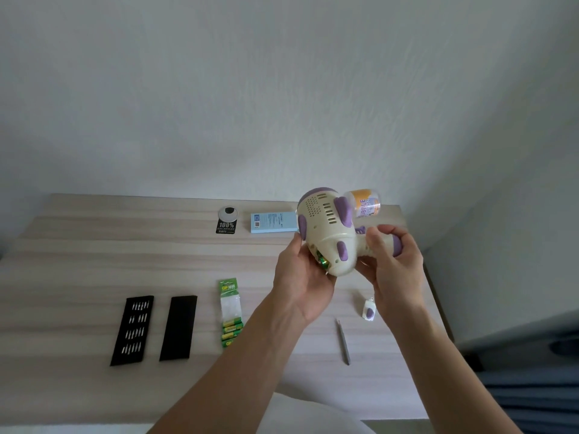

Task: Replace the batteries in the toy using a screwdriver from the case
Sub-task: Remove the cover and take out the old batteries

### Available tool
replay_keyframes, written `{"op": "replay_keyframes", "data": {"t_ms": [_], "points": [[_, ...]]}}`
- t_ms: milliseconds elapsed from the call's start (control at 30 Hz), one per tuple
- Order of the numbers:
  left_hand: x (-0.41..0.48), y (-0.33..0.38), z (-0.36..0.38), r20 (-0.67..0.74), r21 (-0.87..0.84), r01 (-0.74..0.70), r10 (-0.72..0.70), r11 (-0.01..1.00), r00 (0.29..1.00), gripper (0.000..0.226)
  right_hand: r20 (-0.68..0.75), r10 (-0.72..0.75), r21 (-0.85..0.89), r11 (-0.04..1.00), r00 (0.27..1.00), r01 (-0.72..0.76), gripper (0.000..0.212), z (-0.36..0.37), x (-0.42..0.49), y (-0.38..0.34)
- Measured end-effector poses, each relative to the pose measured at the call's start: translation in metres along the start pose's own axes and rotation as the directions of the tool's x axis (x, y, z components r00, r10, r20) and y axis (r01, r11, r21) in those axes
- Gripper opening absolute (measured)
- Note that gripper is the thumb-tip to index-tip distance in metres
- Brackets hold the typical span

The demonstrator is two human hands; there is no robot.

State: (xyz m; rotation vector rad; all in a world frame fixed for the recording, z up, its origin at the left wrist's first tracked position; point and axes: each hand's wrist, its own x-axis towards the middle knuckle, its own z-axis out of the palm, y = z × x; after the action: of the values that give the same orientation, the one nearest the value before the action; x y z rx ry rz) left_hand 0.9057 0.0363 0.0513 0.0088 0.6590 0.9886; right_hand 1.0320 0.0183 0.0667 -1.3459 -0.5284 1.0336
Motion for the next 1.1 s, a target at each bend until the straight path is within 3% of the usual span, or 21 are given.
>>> {"op": "replay_keyframes", "data": {"t_ms": [133, 467, 1100], "points": [[0.001, 0.002, -0.001, -0.027, -0.011, -0.016, 0.016, 1.000, 1.000, 0.055, 0.010, 0.017, 0.050, 0.999, 1.000, -0.017, 0.026, 0.002, -0.001, -0.004], [0.001, 0.001, -0.001, -0.023, -0.037, -0.004, 0.003, 0.999, 1.000, 0.055, 0.013, -0.066, -0.088, 0.994, 0.998, 0.067, 0.024, 0.003, 0.005, -0.009], [-0.008, 0.002, 0.000, -0.009, -0.110, 0.017, -0.018, 0.994, 1.000, 0.047, 0.007, -0.163, -0.132, 0.978, 0.987, 0.162, 0.015, 0.003, 0.001, -0.017]]}}
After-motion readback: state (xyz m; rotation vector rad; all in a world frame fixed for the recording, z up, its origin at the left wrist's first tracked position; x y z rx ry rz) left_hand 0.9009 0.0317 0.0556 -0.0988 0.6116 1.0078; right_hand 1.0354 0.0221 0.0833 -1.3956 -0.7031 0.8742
